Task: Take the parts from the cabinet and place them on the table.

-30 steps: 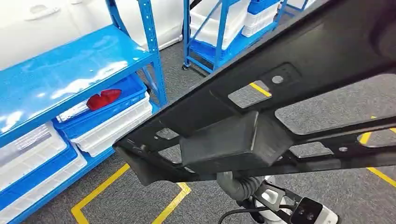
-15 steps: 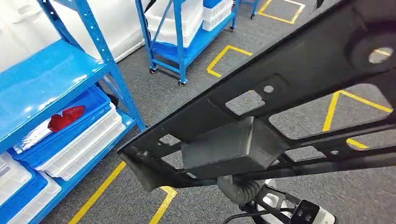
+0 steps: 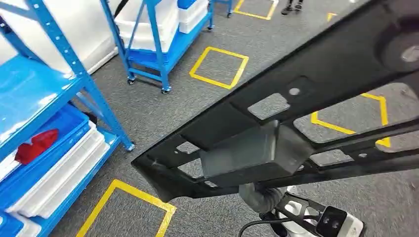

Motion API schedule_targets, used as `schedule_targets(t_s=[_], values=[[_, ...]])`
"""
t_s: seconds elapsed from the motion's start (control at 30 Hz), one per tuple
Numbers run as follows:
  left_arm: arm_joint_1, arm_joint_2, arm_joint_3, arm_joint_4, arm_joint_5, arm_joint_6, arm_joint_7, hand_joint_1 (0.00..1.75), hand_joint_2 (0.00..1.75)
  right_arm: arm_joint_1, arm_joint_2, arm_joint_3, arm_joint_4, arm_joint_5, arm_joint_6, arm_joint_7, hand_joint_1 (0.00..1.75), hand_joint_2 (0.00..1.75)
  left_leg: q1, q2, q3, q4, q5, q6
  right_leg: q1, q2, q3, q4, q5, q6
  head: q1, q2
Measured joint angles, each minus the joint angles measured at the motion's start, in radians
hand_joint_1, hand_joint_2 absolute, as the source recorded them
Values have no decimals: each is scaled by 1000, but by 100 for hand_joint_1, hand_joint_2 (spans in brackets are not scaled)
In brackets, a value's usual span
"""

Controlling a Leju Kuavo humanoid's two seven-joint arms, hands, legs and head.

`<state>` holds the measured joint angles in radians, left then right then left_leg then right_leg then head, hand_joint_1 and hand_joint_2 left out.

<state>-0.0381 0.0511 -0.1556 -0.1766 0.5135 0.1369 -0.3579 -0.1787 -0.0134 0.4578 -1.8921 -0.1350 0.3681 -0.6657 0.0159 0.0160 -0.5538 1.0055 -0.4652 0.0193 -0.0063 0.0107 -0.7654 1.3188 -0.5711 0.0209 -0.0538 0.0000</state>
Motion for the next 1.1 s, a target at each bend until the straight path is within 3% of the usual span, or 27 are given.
schedule_targets(t_s=[0.03,0.07,0.1,0.13,0.17,0.2,0.23,0.33,0.37,0.4,0.43,0.5,0.53,0.57,0.6,0.67,0.7,0.73,0.83,0.87,0.9,0.93,0.97,1.03,1.07,1.1], values=[[0,2,0,0,0,0,1,0,0,1,0,-4,0,-4,0,0,175,175,0,14,0,0,-1,-1,-2,-1,-17,33,-1,2,0,0],[-1,4,0,0,0,1,2,0,0,2,0,-8,0,-6,0,0,175,175,0,28,1,0,-3,-2,-5,-3,-8,13,20,3,0,0],[-3,5,0,0,0,1,2,0,0,2,-1,-10,0,-6,0,0,175,175,-1,40,3,0,-5,-4,-6,-8,28,-52,57,2,0,0],[-5,5,0,0,0,3,3,0,0,0,0,-10,0,-8,0,0,175,175,-1,52,8,0,-8,-7,-6,-23,84,-155,102,-1,0,0],[-7,6,0,0,1,5,5,0,0,-3,0,-10,0,-15,0,0,175,175,-2,60,13,0,-11,-11,-3,-58,137,-245,133,-7,0,0],[-6,7,1,0,3,8,5,0,0,-10,0,-10,0,-22,1,0,175,175,-7,69,16,2,-16,-18,9,-99,159,-294,121,-14,0,0],[-6,8,2,0,7,13,5,0,0,-13,1,-10,1,-29,9,0,175,175,-9,76,16,2,-18,-24,13,-80,158,-294,127,-25,0,0],[-8,8,9,0,22,35,3,0,0,-8,5,-25,3,-42,65,0,175,175,-7,109,27,-4,-22,-39,19,-47,154,-299,127,-39,0,0],[-9,9,13,0,24,44,4,0,0,-5,14,-29,4,-39,81,0,175,175,-1,88,25,3,-32,-47,8,-37,163,-308,134,-48,0,0],[-8,12,18,0,26,48,7,0,0,-7,26,-31,5,-39,91,0,175,175,4,40,17,32,-54,-48,7,-26,165,-312,135,-53,0,0],[-6,12,21,0,28,53,11,0,0,-8,39,-33,7,-38,96,0,175,175,4,12,-12,96,-92,-49,7,-19,166,-312,134,-58,0,0],[-1,16,27,0,32,64,27,0,0,-7,61,-37,14,-38,105,0,175,175,4,-7,-101,274,-166,-55,9,6,167,-312,132,-62,0,0],[0,17,29,0,32,66,31,0,0,-7,66,-38,18,-38,106,0,175,175,4,-7,-132,327,-172,-57,10,20,168,-311,132,-62,0,0],[4,18,31,0,33,67,33,0,0,-7,71,-39,21,-38,106,0,175,175,4,-7,-137,324,-153,-56,10,36,170,-311,132,-62,0,0],[5,18,32,0,33,67,34,0,0,-7,77,-41,23,-38,105,0,175,175,4,-8,-123,282,-116,-55,9,49,173,-310,131,-61,0,0],[4,21,33,0,33,67,34,0,0,-7,87,-44,25,-37,104,0,175,175,7,-31,-42,89,-6,-52,7,78,180,-305,126,-54,0,0],[5,23,33,0,33,68,34,0,0,-7,92,-44,26,-37,104,0,175,175,12,-82,-17,28,6,-51,4,88,177,-301,122,-49,0,0],[7,23,34,0,33,68,34,0,0,-11,95,-45,27,-37,104,0,175,175,14,-108,-10,6,-2,-50,10,101,167,-290,121,-43,0,0],[1,24,38,0,33,67,31,0,0,-8,101,-50,29,-37,106,0,175,175,4,-80,-12,13,1,-34,-2,133,159,-300,132,-23,0,0],[1,24,40,0,33,67,29,0,0,-9,102,-52,29,-37,108,0,175,175,14,-65,-10,3,7,-25,3,141,156,-298,130,-18,0,0],[0,25,43,0,33,67,28,0,0,-8,104,-56,29,-37,109,0,175,175,10,-51,-5,-2,9,-19,6,88,151,-280,117,-16,0,0],[0,28,45,0,33,67,26,0,0,-11,105,-58,29,-36,109,0,175,175,8,-41,-4,-3,9,-12,8,38,127,-230,86,-11,0,0],[2,29,48,0,33,67,26,0,0,-13,111,-60,29,-32,107,0,175,175,4,-28,-4,-3,8,-7,5,14,88,-151,48,-7,0,0],[4,35,49,0,31,65,28,0,0,-12,113,-60,31,-25,99,0,175,175,-1,1,-4,-2,5,-4,0,0,10,-1,-5,-3,0,0],[4,38,50,0,29,59,32,0,0,-12,113,-60,31,-19,89,0,175,175,-3,14,-4,-2,4,-4,-1,-2,-1,16,1,-3,0,0],[2,39,50,0,25,51,34,0,0,-12,113,-60,31,-14,78,0,175,175,-4,26,-3,-2,3,-4,-1,-5,13,-14,26,-4,0,0]])
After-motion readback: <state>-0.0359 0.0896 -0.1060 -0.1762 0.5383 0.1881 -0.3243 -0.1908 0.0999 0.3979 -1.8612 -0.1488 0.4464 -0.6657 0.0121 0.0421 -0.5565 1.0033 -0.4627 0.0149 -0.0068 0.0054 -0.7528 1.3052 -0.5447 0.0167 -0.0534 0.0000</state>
